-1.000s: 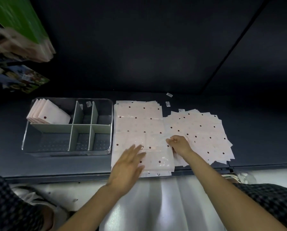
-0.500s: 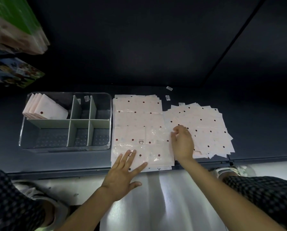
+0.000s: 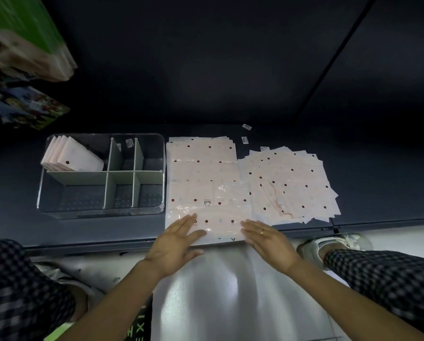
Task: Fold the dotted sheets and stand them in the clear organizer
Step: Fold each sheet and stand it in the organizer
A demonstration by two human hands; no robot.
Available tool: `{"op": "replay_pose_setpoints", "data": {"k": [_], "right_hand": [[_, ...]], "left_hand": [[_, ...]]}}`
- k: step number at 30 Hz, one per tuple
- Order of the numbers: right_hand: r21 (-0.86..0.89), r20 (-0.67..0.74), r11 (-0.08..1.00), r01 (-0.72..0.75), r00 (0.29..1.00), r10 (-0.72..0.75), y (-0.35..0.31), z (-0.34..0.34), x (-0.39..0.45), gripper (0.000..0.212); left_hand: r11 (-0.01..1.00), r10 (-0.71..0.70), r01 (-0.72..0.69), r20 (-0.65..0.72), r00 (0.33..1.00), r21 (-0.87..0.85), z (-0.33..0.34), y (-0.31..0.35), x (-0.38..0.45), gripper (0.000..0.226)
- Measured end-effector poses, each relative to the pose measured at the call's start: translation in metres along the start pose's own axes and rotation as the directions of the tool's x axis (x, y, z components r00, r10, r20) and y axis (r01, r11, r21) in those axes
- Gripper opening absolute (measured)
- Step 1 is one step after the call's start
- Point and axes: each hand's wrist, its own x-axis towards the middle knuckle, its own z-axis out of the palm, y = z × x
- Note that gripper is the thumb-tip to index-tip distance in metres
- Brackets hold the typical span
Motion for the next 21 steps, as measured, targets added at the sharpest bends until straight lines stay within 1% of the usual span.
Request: {"op": "replay_pose_setpoints", "data": {"k": [2, 4, 7, 10, 12, 14, 15, 16, 17, 18, 20, 21], "right_hand": [[0.025, -0.006, 0.998, -0.064, 0.998, 0.065, 0.000, -0.001, 0.003, 0.021], [0.036, -0.008, 0.993, -0.113, 0.994, 0.114, -0.001, 0.000, 0.007, 0.019], [0.021, -0.020, 0.994, -0.110, 0.994, 0.110, -0.002, 0.005, 0.012, 0.021], [-0.023, -0.041, 0.998, -0.061, 0.997, 0.060, 0.000, 0.007, 0.015, 0.020], [-0.089, -0.075, 0.995, 0.032, 0.996, -0.039, 0.005, 0.011, 0.013, 0.002], [-0.159, -0.108, 0.984, 0.076, 0.990, -0.093, 0.008, 0.012, 0.012, 0.029], [-0.171, -0.121, 0.983, 0.074, 0.988, -0.096, 0.007, 0.012, 0.014, 0.030], [-0.151, -0.107, 0.986, 0.068, 0.991, -0.084, 0.006, 0.010, 0.016, 0.020], [-0.106, -0.084, 0.994, 0.028, 0.996, -0.037, 0.003, 0.007, 0.019, 0.007], [-0.023, -0.038, 0.998, -0.056, 0.998, 0.055, 0.002, 0.004, 0.021, 0.005], [0.181, 0.129, 0.948, -0.261, 0.962, 0.240, 0.002, -0.005, 0.027, 0.009], [0.270, 0.234, 0.902, -0.338, 0.931, 0.279, 0.004, -0.010, 0.028, 0.012]], "left_hand": [[0.994, -0.028, 0.022, -0.053, 0.998, -0.108, -0.003, -0.002, 0.000, 0.049], [0.985, -0.046, 0.026, -0.118, 0.992, -0.168, -0.005, -0.003, 0.003, 0.041], [0.971, -0.112, 0.064, -0.203, 0.973, -0.229, -0.003, -0.004, 0.009, 0.028], [0.955, -0.166, 0.095, -0.239, 0.957, -0.281, 0.000, -0.006, 0.014, 0.021], [0.954, -0.175, 0.104, -0.243, 0.954, -0.281, 0.001, -0.007, 0.015, 0.020], [0.955, -0.181, 0.112, -0.240, 0.954, -0.274, 0.001, -0.006, 0.017, 0.022], [0.956, -0.181, 0.115, -0.236, 0.955, -0.270, 0.001, -0.005, 0.017, 0.023], [0.957, -0.178, 0.114, -0.231, 0.957, -0.266, 0.000, -0.005, 0.018, 0.026], [0.957, -0.174, 0.111, -0.222, 0.960, -0.268, -0.003, -0.004, 0.019, 0.029], [0.956, -0.169, 0.109, -0.205, 0.964, -0.274, -0.006, -0.004, 0.021, 0.033], [0.961, -0.130, 0.087, -0.151, 0.980, -0.263, -0.015, -0.006, 0.024, 0.046], [0.967, -0.106, 0.075, -0.118, 0.987, -0.245, -0.020, -0.006, 0.026, 0.051]]}}
